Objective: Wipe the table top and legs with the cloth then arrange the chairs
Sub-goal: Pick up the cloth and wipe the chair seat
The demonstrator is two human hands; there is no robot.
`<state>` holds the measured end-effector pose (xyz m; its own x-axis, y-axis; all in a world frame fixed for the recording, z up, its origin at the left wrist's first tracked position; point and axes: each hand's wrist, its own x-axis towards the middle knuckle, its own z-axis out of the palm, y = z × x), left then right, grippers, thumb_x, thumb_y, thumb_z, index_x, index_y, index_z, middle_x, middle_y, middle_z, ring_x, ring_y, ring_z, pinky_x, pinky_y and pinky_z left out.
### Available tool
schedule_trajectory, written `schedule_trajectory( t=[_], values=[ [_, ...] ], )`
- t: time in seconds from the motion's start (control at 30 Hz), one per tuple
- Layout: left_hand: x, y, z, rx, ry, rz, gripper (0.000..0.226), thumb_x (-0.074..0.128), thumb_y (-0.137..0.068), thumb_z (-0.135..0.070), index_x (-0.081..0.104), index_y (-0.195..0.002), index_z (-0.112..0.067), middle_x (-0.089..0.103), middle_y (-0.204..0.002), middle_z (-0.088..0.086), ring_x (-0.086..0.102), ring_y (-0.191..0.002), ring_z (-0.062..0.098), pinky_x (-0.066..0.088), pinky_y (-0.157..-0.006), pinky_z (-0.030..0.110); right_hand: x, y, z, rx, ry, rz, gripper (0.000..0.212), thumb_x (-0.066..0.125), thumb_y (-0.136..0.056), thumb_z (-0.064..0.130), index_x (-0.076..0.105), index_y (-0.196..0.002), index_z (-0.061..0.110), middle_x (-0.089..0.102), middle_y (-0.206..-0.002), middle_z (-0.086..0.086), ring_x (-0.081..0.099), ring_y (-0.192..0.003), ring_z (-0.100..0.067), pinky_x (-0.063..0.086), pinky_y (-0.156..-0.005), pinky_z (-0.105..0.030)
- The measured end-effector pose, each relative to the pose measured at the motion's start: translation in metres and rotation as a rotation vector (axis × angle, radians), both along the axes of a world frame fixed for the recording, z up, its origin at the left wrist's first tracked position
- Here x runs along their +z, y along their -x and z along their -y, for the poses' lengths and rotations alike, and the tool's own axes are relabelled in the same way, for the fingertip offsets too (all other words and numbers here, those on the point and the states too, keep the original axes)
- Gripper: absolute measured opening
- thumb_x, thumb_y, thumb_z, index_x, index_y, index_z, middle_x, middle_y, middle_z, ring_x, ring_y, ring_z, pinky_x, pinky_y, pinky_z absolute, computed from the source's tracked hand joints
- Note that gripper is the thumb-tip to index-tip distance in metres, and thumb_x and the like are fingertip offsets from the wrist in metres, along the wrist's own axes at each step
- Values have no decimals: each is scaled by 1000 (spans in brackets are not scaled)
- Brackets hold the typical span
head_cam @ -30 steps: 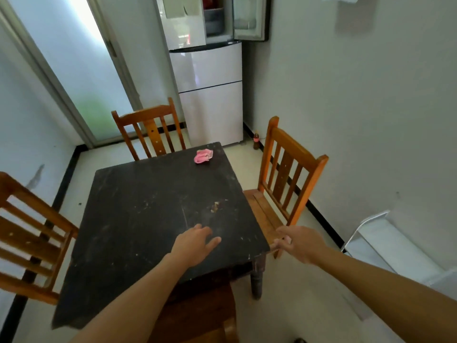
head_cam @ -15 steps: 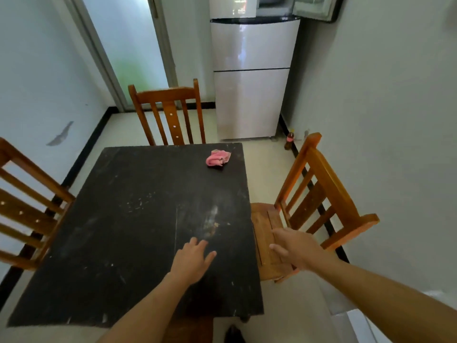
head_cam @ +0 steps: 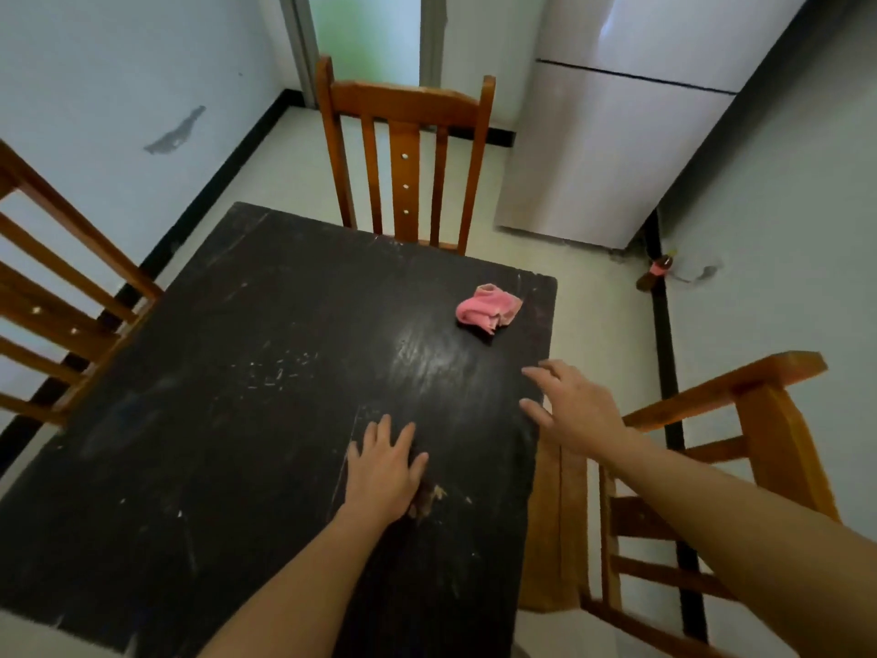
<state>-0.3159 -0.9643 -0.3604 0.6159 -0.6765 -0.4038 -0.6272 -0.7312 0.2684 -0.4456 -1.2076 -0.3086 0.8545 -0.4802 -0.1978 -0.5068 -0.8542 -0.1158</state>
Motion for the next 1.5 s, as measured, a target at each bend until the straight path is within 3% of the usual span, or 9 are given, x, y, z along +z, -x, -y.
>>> schedule_trajectory(
  t=[0.13,0.23,0.37,0.57,0.9,1.1,1.2,1.37,1.5],
  values=[
    [-39,1,18,77,-77,47,61,18,-97,-60,1,-151,-38,-11,-160,11,-12,-146,34,5,-112,66,-30,-87,49,59,27,4,62,51,-94,52,31,-148,30,28,-155,-6,34,-139,-28,41,-105,-45],
    [-62,11,23,128,-65,140,60,20,-96,-60,18,-150,-33,11,-158,18,7,-145,40,14,-106,73,-60,-139,74,76,-33,20,63,47,-95,56,26,-150,34,15,-161,-6,16,-148,-32,26,-114,-54],
    [-77,15,22,150,-80,198,61,16,-96,-60,18,-150,-32,10,-159,16,3,-146,38,8,-108,70,-101,-172,90,139,-38,-61,65,28,-94,67,21,-151,37,5,-164,-7,0,-150,-32,11,-117,-58],
    [-84,16,21,160,-95,215,63,18,-95,-62,17,-151,-32,8,-160,16,3,-146,38,10,-107,69,-134,-166,87,166,1,94,58,23,-98,59,31,-147,29,21,-160,-14,9,-149,-37,7,-119,-57],
    [-77,13,23,156,-114,142,63,16,-97,-62,9,-152,-33,3,-160,16,-2,-146,38,5,-108,69,-113,-132,55,247,-107,214,32,62,-92,18,59,-123,11,53,-125,-20,50,-112,-38,49,-90,-51],
    [-51,0,19,18,-189,12,69,14,-95,-63,-22,-147,-33,-34,-151,13,-31,-139,37,-9,-110,68,-77,-57,7,201,-169,146,37,60,-95,25,53,-131,21,49,-128,-9,54,-108,-24,54,-87,-38],
    [-22,-9,10,-109,-255,-104,72,33,-98,-52,-8,-152,-29,-22,-157,13,-17,-144,38,5,-113,65,-51,-8,-28,102,-148,135,37,60,-95,28,50,-131,26,48,-128,-5,54,-105,-19,52,-88,-31],
    [25,32,-10,-232,-199,-145,51,40,-99,-42,31,-144,-20,30,-149,12,33,-134,31,31,-109,53,-11,78,-86,-31,-125,136,38,58,-94,35,50,-130,28,49,-125,-2,54,-105,-14,48,-89,-25],
    [45,86,-13,-425,-157,-69,46,38,-99,-43,39,-138,-19,42,-138,9,41,-127,28,35,-106,49,16,155,-115,-137,-92,179,34,53,-93,43,49,-126,32,49,-116,2,54,-94,-10,49,-76,-21]
  ],
)
